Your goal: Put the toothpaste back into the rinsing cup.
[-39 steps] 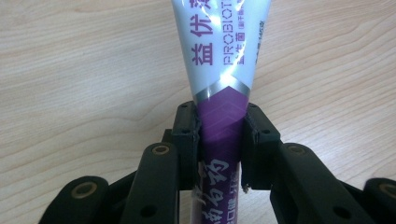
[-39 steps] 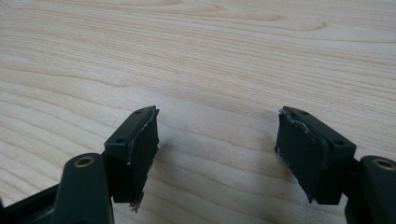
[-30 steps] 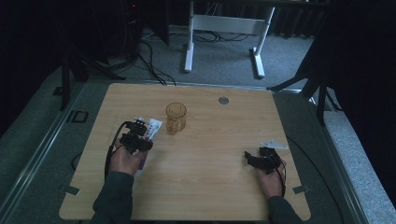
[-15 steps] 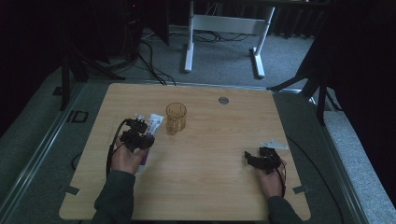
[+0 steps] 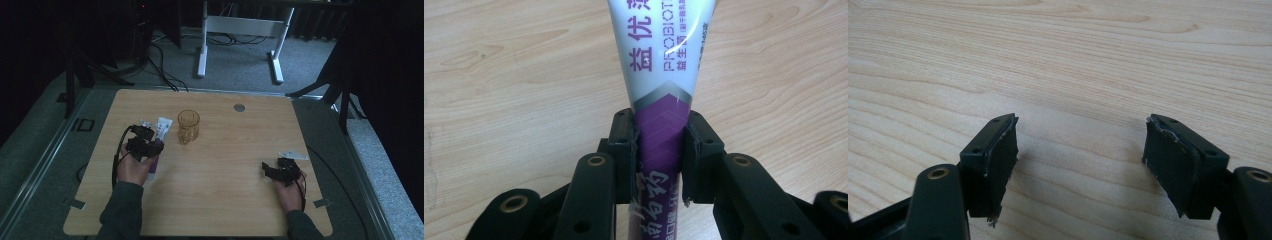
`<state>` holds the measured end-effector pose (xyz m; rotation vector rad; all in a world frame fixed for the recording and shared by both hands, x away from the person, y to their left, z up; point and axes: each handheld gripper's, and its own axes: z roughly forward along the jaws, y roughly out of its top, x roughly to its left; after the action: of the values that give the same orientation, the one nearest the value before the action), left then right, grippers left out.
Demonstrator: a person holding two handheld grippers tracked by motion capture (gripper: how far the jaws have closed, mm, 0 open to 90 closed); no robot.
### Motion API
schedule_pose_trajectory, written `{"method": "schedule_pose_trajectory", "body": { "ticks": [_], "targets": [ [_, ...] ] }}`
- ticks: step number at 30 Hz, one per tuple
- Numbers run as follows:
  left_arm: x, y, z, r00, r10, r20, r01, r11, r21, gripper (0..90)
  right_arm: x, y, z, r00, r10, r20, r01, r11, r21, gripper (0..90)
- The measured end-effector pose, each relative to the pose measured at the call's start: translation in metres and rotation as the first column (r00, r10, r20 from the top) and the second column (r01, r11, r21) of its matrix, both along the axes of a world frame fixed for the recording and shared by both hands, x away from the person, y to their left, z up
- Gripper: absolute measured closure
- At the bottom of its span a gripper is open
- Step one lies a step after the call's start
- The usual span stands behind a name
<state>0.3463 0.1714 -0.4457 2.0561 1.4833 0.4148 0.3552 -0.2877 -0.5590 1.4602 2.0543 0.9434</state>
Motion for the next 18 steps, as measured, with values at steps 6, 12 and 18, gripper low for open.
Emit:
{"method": "schedule_pose_trajectory", "body": {
  "ticks": [6, 12, 18],
  "targets": [
    [0.001, 0.000, 0.005, 0.9997, -0.004, 0.022, 0.004, 1.0000, 0.005, 70.5, 0.000, 0.000, 0.000, 1.0000, 0.000, 0.000, 0.000, 1.000, -0.002, 29.4],
    [0.001, 0.002, 0.010, 0.9991, -0.001, 0.042, 0.001, 1.0000, -0.001, 70.5, 0.000, 0.000, 0.000, 1.0000, 0.001, 0.001, -0.001, 1.000, -0.004, 29.4],
    [0.001, 0.003, 0.011, 0.9974, 0.001, 0.072, -0.001, 1.0000, -0.002, 70.4, 0.000, 0.000, 0.000, 1.0000, 0.001, 0.000, -0.001, 1.000, -0.005, 29.4]
  ]
}}
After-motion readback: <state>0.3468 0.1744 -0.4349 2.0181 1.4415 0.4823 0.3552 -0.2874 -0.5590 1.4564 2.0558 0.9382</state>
